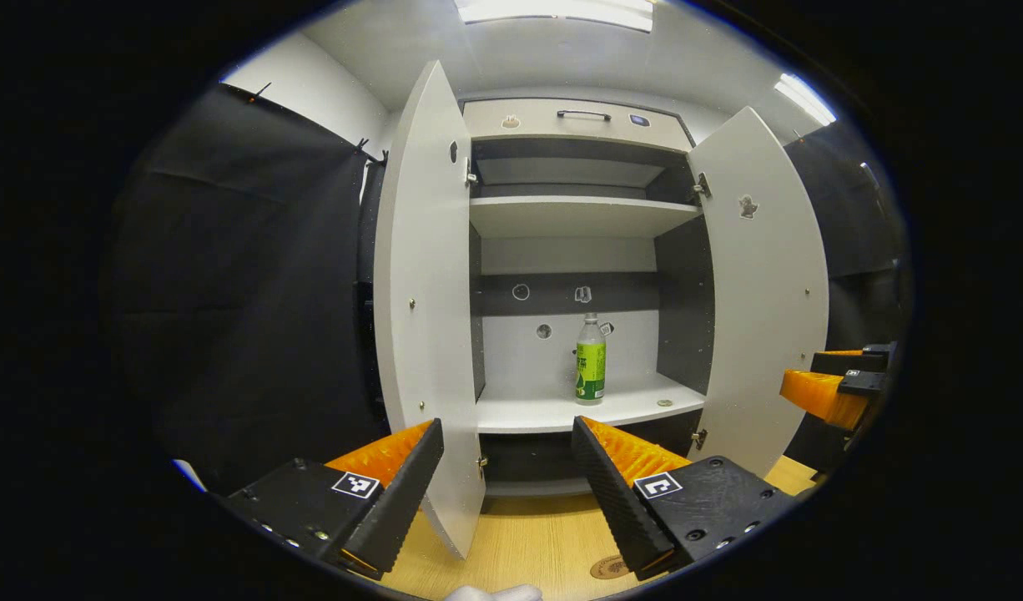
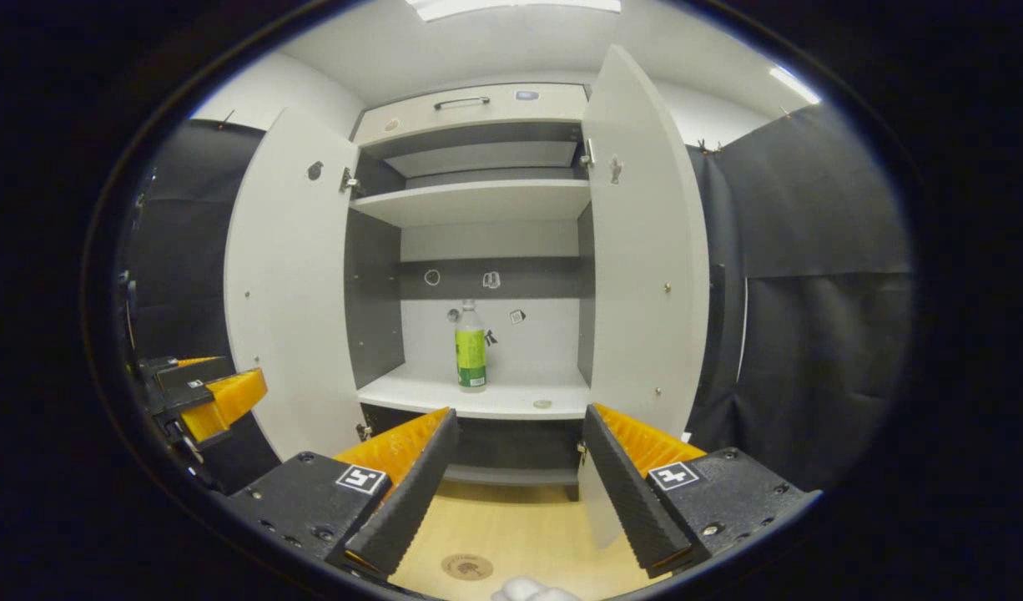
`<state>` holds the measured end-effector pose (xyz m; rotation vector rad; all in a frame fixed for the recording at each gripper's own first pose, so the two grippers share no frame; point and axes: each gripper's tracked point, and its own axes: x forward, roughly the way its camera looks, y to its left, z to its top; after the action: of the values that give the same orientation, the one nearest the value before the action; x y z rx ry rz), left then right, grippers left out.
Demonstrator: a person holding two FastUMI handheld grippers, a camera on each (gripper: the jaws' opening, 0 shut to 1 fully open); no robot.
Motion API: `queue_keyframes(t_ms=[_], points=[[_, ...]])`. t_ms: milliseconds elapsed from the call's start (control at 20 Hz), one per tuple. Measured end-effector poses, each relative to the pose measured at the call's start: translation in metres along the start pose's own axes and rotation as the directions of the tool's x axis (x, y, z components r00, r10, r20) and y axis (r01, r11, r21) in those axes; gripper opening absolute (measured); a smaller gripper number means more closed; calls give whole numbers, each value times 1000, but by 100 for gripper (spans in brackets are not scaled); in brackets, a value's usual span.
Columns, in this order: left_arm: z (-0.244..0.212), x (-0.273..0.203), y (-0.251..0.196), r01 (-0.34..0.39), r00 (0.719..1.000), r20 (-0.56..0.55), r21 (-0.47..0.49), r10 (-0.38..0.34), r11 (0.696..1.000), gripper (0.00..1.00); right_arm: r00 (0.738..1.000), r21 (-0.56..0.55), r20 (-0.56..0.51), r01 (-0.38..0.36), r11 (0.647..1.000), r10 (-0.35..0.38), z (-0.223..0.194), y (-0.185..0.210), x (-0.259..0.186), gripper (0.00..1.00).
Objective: Grasp the bottle in the cabinet with the left hand and place it on the coaster, then close the right door with the right hand and the left door with the left hand.
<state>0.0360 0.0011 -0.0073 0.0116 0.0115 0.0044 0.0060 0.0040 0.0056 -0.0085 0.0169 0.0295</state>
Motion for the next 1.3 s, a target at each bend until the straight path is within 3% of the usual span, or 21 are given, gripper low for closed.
queue_keyframes(t_ms=[200, 400, 850, 900, 950, 1050, 1100, 1300], points=[[-3, 29, -12, 23, 1000, -2, -4, -23, 1000, 95, 1000, -5, -3, -2, 1000, 2, 4, -1, 9, 99], [0, 71, -30, 60, 998, 15, 9, -60, 998, 95, 1000, -17, 0, 9, 1000, -9, 11, -6, 20, 95], [0, 193, -81, 124, 991, 48, -14, -123, 992, 95, 1000, -35, -1, 25, 999, -25, 20, -12, 31, 95], [2, 207, -87, 130, 990, 56, -15, -129, 991, 95, 1000, -31, -4, 26, 999, -26, 20, -12, 32, 99], [3, 219, -92, 134, 990, 55, -19, -133, 991, 95, 1000, -29, -7, 28, 999, -28, 19, -13, 32, 95], [5, 244, -104, 139, 988, 64, -19, -138, 990, 95, 999, -26, -20, 33, 999, -33, 14, -15, 33, 99], [7, 257, -111, 141, 988, 69, -21, -140, 990, 95, 999, -24, -25, 38, 999, -39, 13, -16, 33, 95], [6, 298, -135, 151, 987, 67, -15, -149, 988, 95, 998, -25, -42, 41, 999, -42, 8, -17, 35, 95]])
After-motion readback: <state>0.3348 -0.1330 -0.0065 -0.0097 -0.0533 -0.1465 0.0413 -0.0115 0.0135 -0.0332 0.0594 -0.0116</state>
